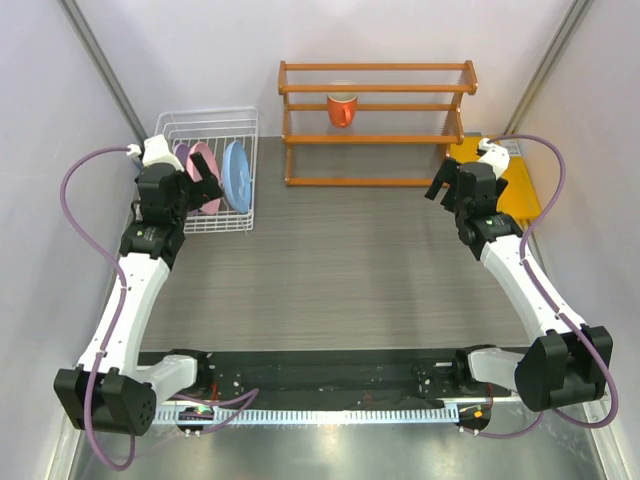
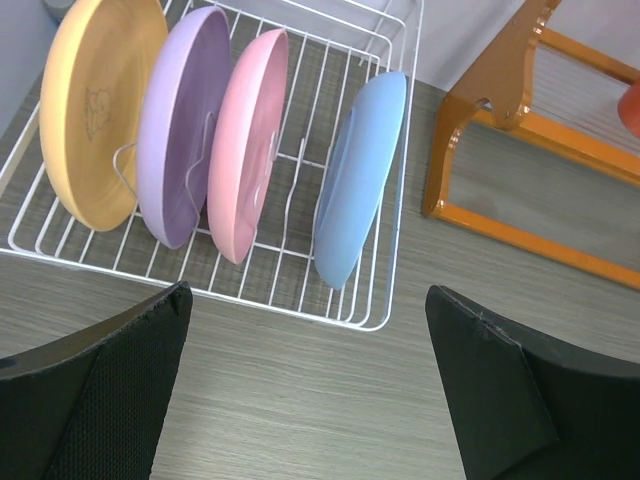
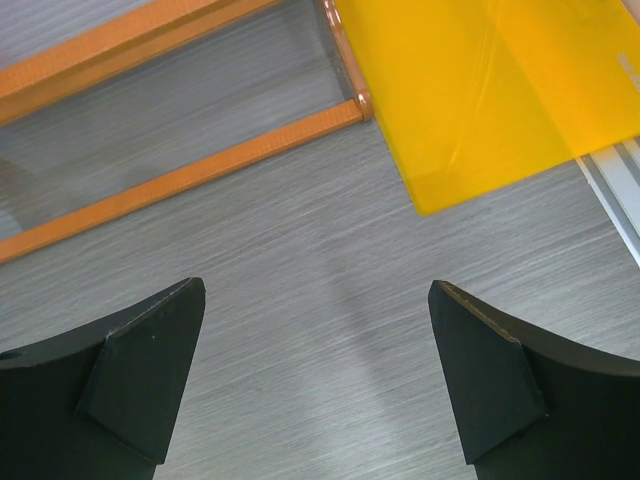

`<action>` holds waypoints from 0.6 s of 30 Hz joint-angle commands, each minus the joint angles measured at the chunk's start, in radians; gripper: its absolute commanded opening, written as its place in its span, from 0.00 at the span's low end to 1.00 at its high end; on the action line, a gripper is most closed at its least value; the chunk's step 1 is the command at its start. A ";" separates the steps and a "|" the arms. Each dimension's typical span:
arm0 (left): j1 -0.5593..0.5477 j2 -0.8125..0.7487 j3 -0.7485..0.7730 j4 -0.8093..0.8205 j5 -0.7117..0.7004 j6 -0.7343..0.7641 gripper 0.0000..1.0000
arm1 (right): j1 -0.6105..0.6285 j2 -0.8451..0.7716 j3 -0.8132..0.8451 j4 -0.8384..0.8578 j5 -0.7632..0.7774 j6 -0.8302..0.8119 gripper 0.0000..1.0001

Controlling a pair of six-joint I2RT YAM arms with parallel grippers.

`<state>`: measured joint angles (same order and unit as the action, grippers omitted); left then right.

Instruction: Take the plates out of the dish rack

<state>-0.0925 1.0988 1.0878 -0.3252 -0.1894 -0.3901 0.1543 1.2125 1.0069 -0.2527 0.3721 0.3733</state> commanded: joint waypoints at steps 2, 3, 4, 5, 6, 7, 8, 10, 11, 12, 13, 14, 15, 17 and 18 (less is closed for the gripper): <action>-0.003 0.053 0.064 -0.014 -0.003 -0.012 0.99 | -0.001 -0.002 0.032 -0.013 0.010 -0.010 1.00; -0.003 0.061 0.063 0.000 0.013 -0.010 0.99 | -0.001 0.001 0.030 -0.013 0.014 -0.019 1.00; -0.003 0.076 0.061 -0.003 0.037 -0.012 1.00 | -0.001 0.004 0.027 -0.013 0.024 -0.022 1.00; -0.003 0.082 0.055 0.020 0.076 0.011 1.00 | -0.001 0.005 0.027 -0.014 0.030 -0.024 1.00; -0.003 0.094 0.055 0.040 0.088 0.008 0.99 | -0.001 0.007 0.025 -0.016 0.033 -0.031 1.00; -0.003 0.107 0.061 0.070 0.088 0.008 0.99 | -0.001 0.015 0.024 -0.014 0.037 -0.034 1.00; -0.003 0.143 0.073 0.075 0.108 0.014 0.99 | -0.001 0.022 0.025 -0.014 0.044 -0.037 1.00; -0.006 0.185 0.118 0.087 0.154 0.040 0.99 | -0.001 0.038 0.029 -0.017 0.044 -0.043 1.00; -0.015 0.234 0.133 0.087 0.142 0.048 0.99 | -0.001 0.045 0.029 -0.016 0.039 -0.045 1.00; -0.022 0.254 0.148 0.087 0.131 0.062 0.99 | -0.001 0.050 0.030 -0.017 0.034 -0.047 1.00; -0.033 0.277 0.176 0.086 0.073 0.085 0.99 | -0.001 0.055 0.029 -0.017 0.033 -0.050 1.00; -0.058 0.297 0.188 0.090 0.042 0.098 1.00 | -0.001 0.062 0.029 -0.017 0.031 -0.050 1.00; -0.070 0.338 0.199 0.098 0.021 0.112 1.00 | -0.001 0.068 0.027 -0.019 0.027 -0.051 1.00; -0.126 0.398 0.233 0.147 -0.094 0.176 0.99 | -0.001 0.087 0.032 -0.017 0.027 -0.053 1.00; -0.139 0.421 0.244 0.155 -0.140 0.190 0.99 | -0.001 0.103 0.035 -0.019 0.028 -0.053 1.00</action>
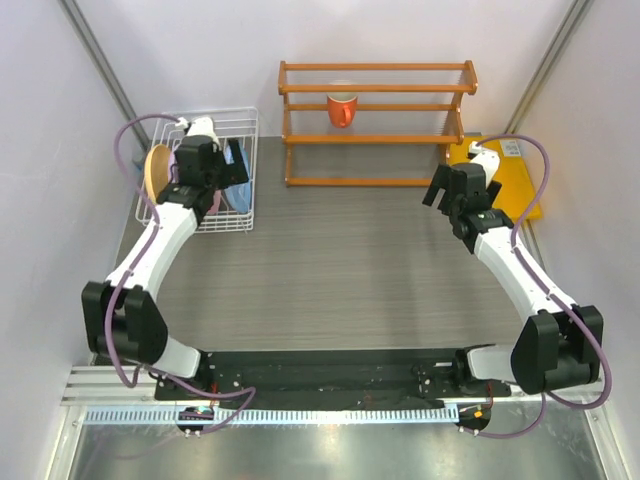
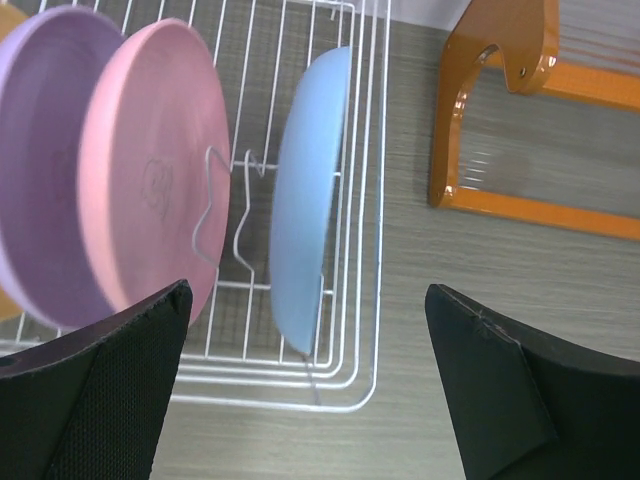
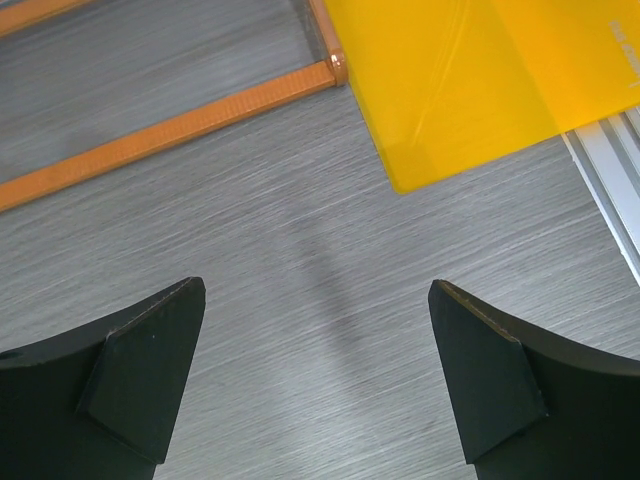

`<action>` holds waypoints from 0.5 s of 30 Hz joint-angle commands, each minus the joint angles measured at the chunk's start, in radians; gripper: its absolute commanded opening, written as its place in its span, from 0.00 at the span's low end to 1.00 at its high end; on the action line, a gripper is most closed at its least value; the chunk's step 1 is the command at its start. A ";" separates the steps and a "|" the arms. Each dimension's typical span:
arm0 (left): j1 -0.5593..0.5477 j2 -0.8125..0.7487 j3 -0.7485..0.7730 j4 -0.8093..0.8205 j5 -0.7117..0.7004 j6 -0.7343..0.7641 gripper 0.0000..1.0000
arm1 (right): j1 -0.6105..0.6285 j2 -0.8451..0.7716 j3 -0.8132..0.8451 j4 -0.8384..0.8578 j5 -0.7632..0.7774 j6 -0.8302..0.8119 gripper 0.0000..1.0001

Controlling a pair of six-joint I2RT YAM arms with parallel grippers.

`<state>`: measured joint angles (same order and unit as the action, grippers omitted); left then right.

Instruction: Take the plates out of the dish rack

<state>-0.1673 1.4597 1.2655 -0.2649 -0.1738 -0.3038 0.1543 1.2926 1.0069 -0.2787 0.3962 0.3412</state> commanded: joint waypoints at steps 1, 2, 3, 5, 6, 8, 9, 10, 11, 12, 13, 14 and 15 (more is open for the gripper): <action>-0.078 0.108 0.093 0.098 -0.192 0.118 0.98 | -0.001 0.033 0.041 0.009 0.003 -0.022 1.00; -0.098 0.131 0.106 0.104 -0.266 0.135 0.97 | -0.001 0.040 0.042 0.009 0.000 -0.022 1.00; -0.107 0.154 0.121 0.102 -0.300 0.155 0.94 | -0.001 0.056 0.045 0.007 -0.002 -0.025 1.00; -0.129 0.211 0.156 0.099 -0.366 0.172 0.90 | -0.001 0.069 0.056 0.007 -0.008 -0.028 1.00; -0.133 0.226 0.163 0.099 -0.421 0.186 0.88 | -0.001 0.080 0.061 0.007 -0.011 -0.031 1.00; -0.146 0.260 0.175 0.102 -0.475 0.189 0.83 | -0.002 0.091 0.071 0.006 -0.013 -0.033 1.00; -0.149 0.267 0.178 0.107 -0.512 0.193 0.80 | -0.002 0.099 0.076 0.006 -0.014 -0.036 1.00; -0.150 0.277 0.179 0.107 -0.529 0.193 0.76 | -0.001 0.102 0.076 0.004 -0.013 -0.037 1.00; -0.153 0.292 0.181 0.105 -0.546 0.193 0.71 | -0.001 0.105 0.078 0.004 -0.010 -0.039 1.00; -0.155 0.295 0.179 0.105 -0.579 0.195 0.69 | -0.002 0.106 0.076 0.006 -0.010 -0.042 1.00; -0.156 0.300 0.178 0.104 -0.592 0.195 0.64 | -0.001 0.106 0.076 0.006 -0.013 -0.042 1.00; -0.161 0.303 0.175 0.105 -0.610 0.195 0.54 | -0.001 0.105 0.075 0.006 -0.008 -0.042 1.00; -0.164 0.303 0.170 0.105 -0.627 0.195 0.50 | -0.002 0.106 0.072 0.006 -0.007 -0.041 1.00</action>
<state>-0.3206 1.7687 1.4025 -0.2062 -0.6525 -0.1284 0.1543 1.4078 1.0409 -0.2852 0.3893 0.3164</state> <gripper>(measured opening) 0.577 0.996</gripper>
